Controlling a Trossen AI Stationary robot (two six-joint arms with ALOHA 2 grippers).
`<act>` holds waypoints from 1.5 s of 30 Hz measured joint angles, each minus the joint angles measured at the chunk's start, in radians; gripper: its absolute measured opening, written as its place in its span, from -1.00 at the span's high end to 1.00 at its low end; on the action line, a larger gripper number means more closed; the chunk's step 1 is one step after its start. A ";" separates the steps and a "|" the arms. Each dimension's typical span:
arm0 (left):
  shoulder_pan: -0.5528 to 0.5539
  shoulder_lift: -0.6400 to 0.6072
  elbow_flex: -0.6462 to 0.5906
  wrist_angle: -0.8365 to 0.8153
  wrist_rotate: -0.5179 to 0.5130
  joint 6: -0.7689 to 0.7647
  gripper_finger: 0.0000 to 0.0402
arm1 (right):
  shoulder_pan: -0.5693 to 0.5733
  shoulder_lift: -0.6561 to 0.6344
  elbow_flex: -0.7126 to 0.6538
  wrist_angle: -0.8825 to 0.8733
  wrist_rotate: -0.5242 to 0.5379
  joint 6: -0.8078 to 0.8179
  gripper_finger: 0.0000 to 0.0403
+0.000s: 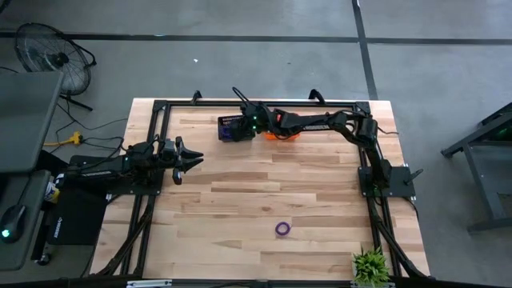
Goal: Sort spring keychains
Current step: Put the purple spring keychain into the black bin
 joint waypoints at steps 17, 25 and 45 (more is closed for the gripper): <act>0.000 0.000 0.000 0.000 0.000 0.000 0.51 | 0.011 -0.160 0.000 -0.296 -0.559 -0.128 0.42; 0.000 0.000 0.000 0.000 0.000 0.000 0.51 | 0.136 -0.305 0.000 -0.762 -0.603 -0.271 0.42; 0.000 0.000 0.000 0.000 0.000 0.000 0.51 | 0.663 -0.299 -0.002 -1.050 -0.004 -0.361 0.43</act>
